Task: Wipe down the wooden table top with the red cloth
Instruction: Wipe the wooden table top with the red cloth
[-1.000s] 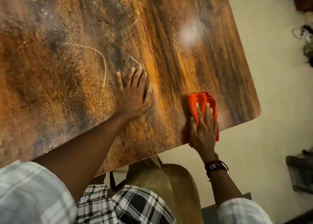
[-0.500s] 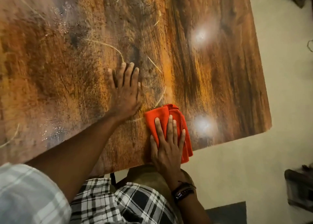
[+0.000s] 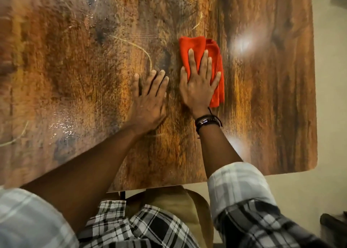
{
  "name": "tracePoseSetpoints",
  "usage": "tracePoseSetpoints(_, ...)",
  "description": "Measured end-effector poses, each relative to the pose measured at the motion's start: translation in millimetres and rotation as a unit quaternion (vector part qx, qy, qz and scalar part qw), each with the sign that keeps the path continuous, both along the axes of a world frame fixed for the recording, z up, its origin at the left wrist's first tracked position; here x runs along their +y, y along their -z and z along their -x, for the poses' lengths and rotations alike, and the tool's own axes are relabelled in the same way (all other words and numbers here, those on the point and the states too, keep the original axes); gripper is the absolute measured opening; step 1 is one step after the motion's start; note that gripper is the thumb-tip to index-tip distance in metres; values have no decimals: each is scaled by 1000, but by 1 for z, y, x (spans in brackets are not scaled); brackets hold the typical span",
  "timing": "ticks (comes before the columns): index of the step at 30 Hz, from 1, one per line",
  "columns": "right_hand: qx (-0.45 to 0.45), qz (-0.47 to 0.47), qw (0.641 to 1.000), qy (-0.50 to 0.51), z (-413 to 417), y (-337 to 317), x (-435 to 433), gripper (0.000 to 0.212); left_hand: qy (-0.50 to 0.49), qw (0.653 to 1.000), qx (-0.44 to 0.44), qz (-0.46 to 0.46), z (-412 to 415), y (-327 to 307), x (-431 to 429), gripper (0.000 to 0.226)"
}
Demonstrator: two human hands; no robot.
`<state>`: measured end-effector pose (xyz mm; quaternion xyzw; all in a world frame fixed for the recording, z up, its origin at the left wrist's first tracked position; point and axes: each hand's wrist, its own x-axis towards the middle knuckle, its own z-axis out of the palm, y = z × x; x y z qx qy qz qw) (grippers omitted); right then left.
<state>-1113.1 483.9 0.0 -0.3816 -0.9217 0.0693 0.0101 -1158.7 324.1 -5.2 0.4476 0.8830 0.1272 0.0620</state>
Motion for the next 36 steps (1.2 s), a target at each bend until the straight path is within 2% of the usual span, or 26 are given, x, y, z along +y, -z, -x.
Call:
tracePoseSetpoints(3,7,22,999,-35,-40,-7,-27,59,-2,1000,-1,-8,-1,0,-1,57)
tracePoseSetpoints(7,-22,75,995,-66,-133,-20,-96,62,-9,1000,4,-29,3,-3,0,55)
tracePoseSetpoints(9,-28,68,995,-65,-168,-25,-119,62,-1,998,15,-61,16,-7,5,47)
tracePoseSetpoints(11,-30,49,997,-53,-169,-26,-116,62,-6,995,11,-98,40,-13,18,40)
tracePoseSetpoints(14,-21,31,998,-49,-128,-20,-87,64,-22,993,4,-118,87,-21,49,38)
tracePoseSetpoints(18,18,51,998,-36,-51,-9,-32,65,-52,994,-8,-98,135,-15,82,51)
tracePoseSetpoints(20,27,41,998,-36,-13,-5,-1,64,-90,993,-17,-75,142,-10,88,56)
tracePoseSetpoints(23,38,30,998,-32,44,-1,37,63,-88,995,28,-40,139,-4,90,58)
tracePoseSetpoints(29,27,66,996,-50,146,-7,108,59,-100,993,37,-46,141,0,92,57)
tracePoseSetpoints(33,12,79,995,-55,166,-10,123,58,-100,993,24,-57,141,-1,93,56)
tracePoseSetpoints(36,13,56,995,-77,139,-8,103,59,-105,992,23,-58,141,-1,92,57)
